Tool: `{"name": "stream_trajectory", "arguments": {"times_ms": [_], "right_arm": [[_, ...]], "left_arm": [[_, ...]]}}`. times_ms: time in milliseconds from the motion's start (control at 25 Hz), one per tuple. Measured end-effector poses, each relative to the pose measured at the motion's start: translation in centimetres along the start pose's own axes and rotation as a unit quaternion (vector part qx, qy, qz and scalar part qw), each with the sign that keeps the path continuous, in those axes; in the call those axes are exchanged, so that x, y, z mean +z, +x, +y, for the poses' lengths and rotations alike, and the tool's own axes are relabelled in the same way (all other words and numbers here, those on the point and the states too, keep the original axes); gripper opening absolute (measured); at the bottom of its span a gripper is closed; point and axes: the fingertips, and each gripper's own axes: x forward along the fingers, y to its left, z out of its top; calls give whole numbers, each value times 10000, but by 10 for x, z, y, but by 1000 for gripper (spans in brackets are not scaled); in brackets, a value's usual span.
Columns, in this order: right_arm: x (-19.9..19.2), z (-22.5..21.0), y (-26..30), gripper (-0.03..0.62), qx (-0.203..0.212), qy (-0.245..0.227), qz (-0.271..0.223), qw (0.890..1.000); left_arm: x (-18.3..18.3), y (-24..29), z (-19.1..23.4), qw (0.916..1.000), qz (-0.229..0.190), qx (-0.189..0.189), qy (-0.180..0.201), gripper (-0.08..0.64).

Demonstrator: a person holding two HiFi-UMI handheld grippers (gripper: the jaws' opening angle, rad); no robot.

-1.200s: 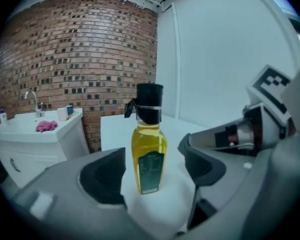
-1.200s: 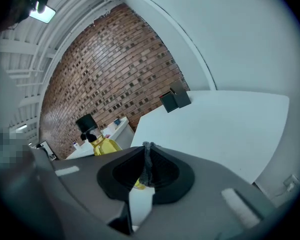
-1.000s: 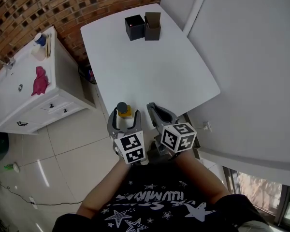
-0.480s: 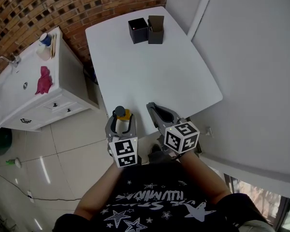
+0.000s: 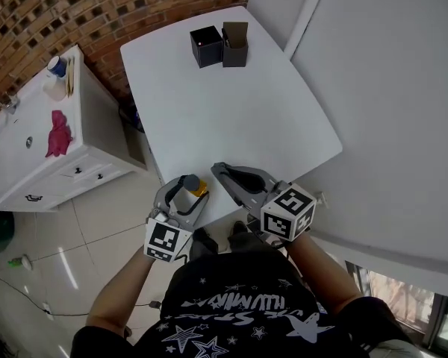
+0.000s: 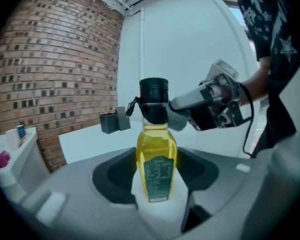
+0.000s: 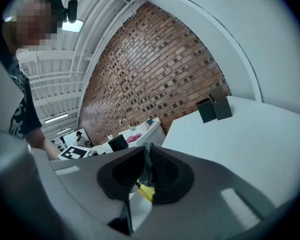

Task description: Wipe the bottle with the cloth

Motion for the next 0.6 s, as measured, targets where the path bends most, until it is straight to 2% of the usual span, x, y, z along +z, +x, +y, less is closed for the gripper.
{"name": "stream_trajectory", "arguments": {"times_ms": [120, 280, 480, 600], "right_arm": [[-3, 5, -1, 35, 37, 117, 51, 9999], [-11, 6, -6, 35, -77, 327, 46, 9994], [-13, 4, -11, 35, -285, 752, -130, 9967], [-15, 4, -11, 35, -366, 812, -181, 9959]], "left_arm": [[2, 0, -18, 9964, -112, -812, 216, 244], [3, -1, -44, 9845, -204, -1674, 476, 244], [4, 0, -55, 9660, -206, -2462, 764, 244], [4, 2, -55, 9596, -138, -2663, 894, 245]]}}
